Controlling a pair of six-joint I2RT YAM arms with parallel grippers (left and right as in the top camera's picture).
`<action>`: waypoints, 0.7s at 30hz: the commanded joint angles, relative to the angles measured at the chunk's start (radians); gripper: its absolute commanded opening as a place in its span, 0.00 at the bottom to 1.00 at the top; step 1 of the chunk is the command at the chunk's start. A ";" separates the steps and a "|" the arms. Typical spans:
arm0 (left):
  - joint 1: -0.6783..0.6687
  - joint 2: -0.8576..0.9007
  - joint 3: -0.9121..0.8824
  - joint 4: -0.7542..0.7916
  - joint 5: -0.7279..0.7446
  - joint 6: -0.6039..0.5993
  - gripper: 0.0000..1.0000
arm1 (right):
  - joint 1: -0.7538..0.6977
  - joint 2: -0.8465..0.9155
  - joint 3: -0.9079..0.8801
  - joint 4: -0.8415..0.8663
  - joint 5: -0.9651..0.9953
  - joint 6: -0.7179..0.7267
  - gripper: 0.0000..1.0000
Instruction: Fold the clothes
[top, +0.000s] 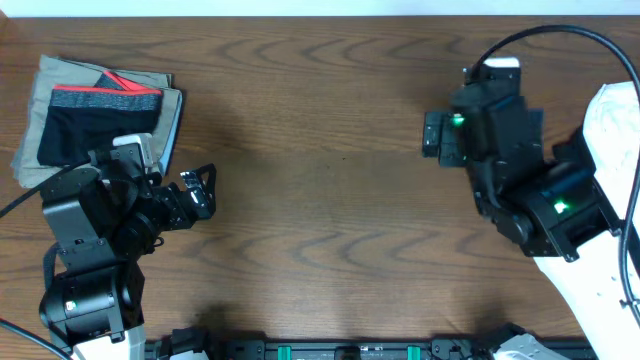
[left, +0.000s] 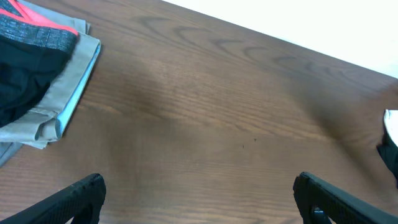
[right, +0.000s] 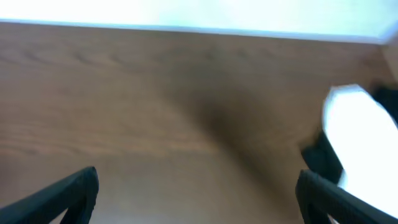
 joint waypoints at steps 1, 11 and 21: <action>-0.003 -0.001 0.000 0.000 -0.008 0.014 0.98 | -0.068 -0.085 -0.150 0.163 -0.232 -0.257 0.99; -0.003 -0.001 0.000 0.000 -0.008 0.014 0.98 | -0.317 -0.387 -0.763 0.833 -0.541 -0.305 0.99; -0.003 -0.001 0.000 0.000 -0.008 0.014 0.98 | -0.365 -0.744 -1.205 1.114 -0.558 -0.305 0.99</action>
